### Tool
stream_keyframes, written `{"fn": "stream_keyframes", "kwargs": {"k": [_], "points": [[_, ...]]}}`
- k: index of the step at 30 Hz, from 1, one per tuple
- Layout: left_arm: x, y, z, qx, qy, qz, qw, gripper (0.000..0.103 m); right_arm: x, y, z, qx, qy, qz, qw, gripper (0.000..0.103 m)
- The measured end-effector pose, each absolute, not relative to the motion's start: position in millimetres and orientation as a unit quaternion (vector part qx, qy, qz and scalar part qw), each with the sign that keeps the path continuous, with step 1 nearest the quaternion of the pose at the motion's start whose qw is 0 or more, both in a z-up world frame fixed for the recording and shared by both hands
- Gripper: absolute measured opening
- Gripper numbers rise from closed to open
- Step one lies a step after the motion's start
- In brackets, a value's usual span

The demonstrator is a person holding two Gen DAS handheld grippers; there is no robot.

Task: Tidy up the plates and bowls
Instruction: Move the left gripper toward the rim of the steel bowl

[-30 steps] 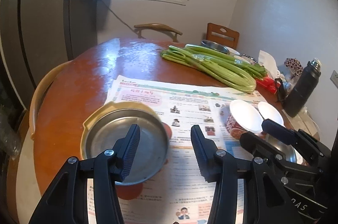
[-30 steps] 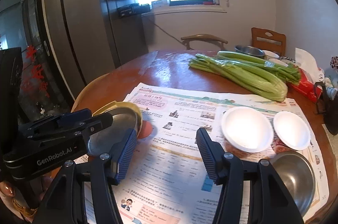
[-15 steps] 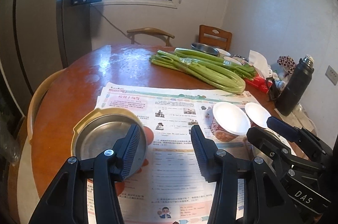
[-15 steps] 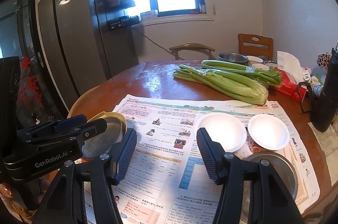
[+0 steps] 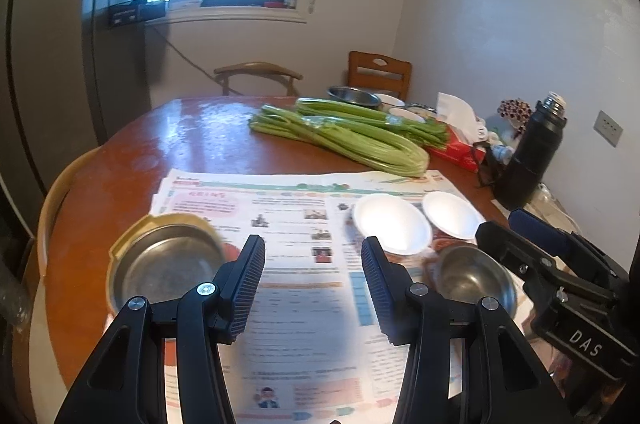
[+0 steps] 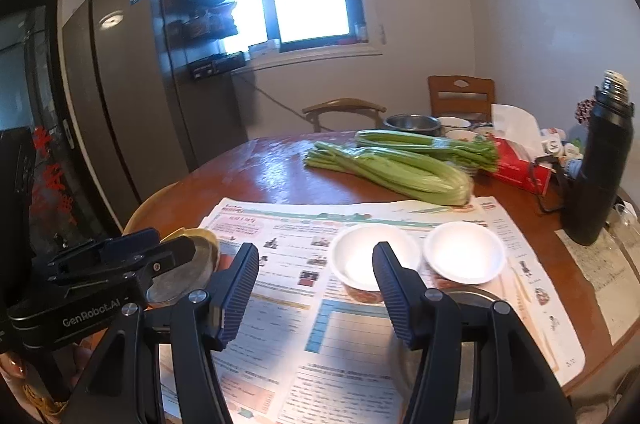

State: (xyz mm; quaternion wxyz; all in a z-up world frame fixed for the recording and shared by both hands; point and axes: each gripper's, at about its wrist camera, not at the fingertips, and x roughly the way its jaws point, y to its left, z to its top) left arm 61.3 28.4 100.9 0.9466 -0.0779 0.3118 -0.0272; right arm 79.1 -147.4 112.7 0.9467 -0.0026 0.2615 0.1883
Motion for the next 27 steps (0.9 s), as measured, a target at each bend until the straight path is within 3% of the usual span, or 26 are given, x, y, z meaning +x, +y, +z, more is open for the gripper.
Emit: {"fn": "stream_keyframes", "kwargs": {"k": [27], "points": [[70,-90,103,-0.045,0.337,-0.122,0.932,0.052,46,-278,123,0.028,0.252,0.058,0.966,0.059]]}}
